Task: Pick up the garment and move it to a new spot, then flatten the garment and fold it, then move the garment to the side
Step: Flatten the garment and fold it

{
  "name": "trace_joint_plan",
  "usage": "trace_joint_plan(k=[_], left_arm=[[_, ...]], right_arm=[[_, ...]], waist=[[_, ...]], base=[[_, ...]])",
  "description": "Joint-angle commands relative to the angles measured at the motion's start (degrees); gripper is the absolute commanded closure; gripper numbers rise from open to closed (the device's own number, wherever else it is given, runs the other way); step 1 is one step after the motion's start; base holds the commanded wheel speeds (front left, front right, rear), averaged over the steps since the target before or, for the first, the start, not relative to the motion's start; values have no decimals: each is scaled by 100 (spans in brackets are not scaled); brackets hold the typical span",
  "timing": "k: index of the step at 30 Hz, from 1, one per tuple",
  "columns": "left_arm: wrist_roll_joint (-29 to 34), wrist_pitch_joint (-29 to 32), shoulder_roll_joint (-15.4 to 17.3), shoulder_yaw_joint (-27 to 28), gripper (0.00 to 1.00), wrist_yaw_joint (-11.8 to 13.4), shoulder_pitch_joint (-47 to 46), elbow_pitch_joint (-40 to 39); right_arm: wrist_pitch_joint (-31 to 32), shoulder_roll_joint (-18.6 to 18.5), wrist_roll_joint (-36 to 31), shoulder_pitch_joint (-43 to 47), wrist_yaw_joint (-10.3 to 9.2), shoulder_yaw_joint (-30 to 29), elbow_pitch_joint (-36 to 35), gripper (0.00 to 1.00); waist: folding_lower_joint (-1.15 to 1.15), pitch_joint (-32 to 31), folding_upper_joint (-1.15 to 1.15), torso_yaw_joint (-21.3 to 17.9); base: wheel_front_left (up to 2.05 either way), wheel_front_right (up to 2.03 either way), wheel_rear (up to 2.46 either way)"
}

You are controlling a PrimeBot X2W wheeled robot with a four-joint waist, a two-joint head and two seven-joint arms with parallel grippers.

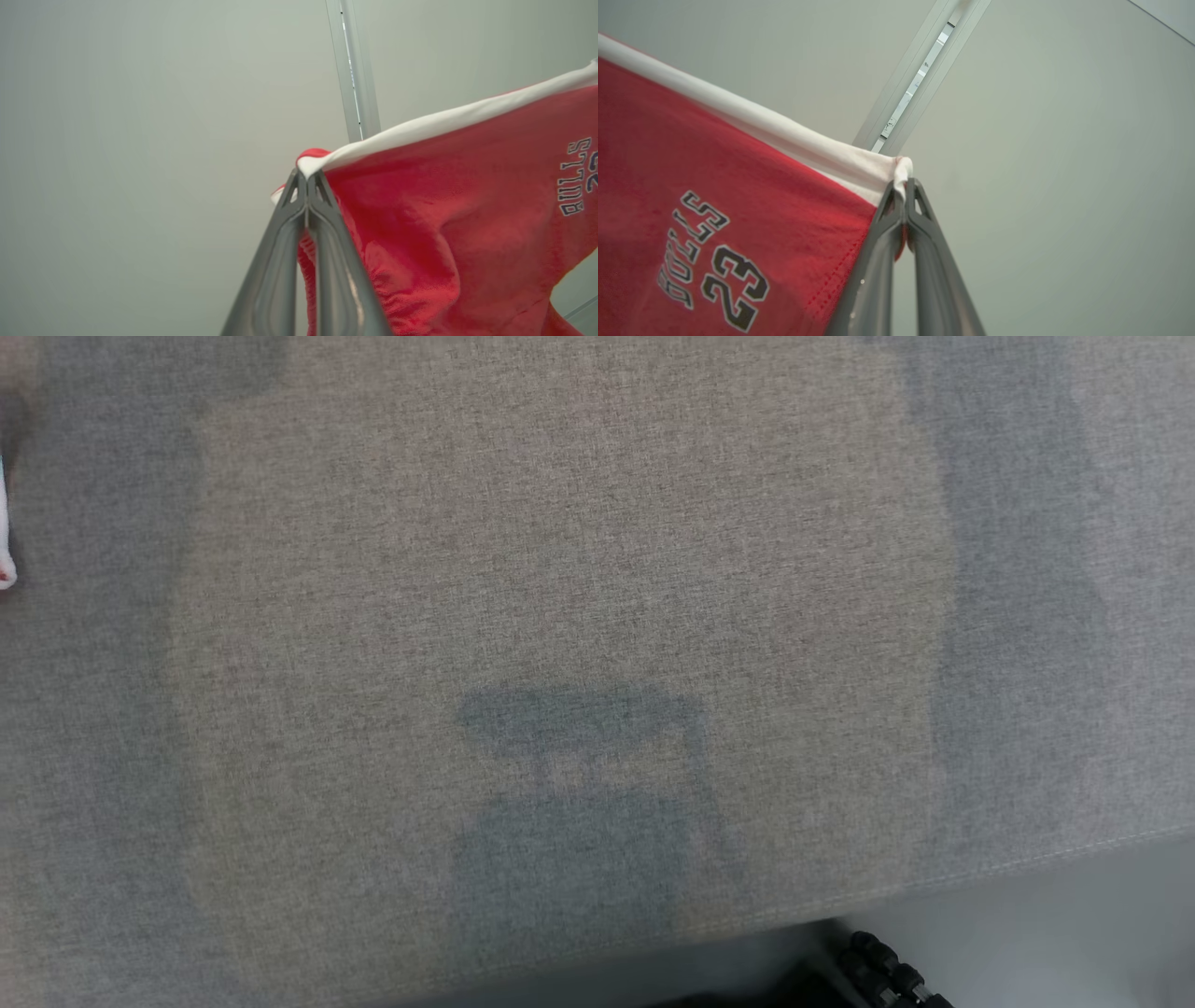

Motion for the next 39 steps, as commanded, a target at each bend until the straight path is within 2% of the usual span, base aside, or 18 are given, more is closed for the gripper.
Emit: trace_joint_plan(k=[1,3,6,11,16,22,27,39], left_arm=[[44,-186,34,92,100,120,-29,-51],[-17,-294,-6,188,100,207,111,-131],[62,-355,-3,34,100,173,611,-104],[304,-278,102,-374,100,126,1241,-50],[426,-143,189,-805,100,184,2190,-78],[502,104,309,-1238,100,304,3302,-338],[587,369,413,-1616,100,355,4050,-646],[429,779,570,-2206,100,524,5581,-1203]], right_arm=[[-61,0,-240,-79,-13,-188,-189,100],[-66,2,-462,-26,-13,-322,-443,100],[-71,-26,-676,519,-11,-140,-696,100],[-75,-179,-487,1107,-12,324,-696,100],[36,-497,35,2007,-12,902,-874,100],[934,-1002,822,3280,-12,1219,-1521,100],[1837,-1353,1374,4409,-13,1121,-2311,100],[3217,-1625,2259,6830,-12,990,-3942,100]], waist=[[-1,179,0,26],[-1,285,0,63],[-1,393,0,174],[-1,269,0,281],[-1,-109,0,375],[-1,-784,0,397],[-1,-1338,0,409],[-1,-2385,0,395]], base=[[0,0,0],[0,0,0],[0,0,0],[0,0,0],[0,0,0],[0,0,0],[0,0,0],[0,0,0]])
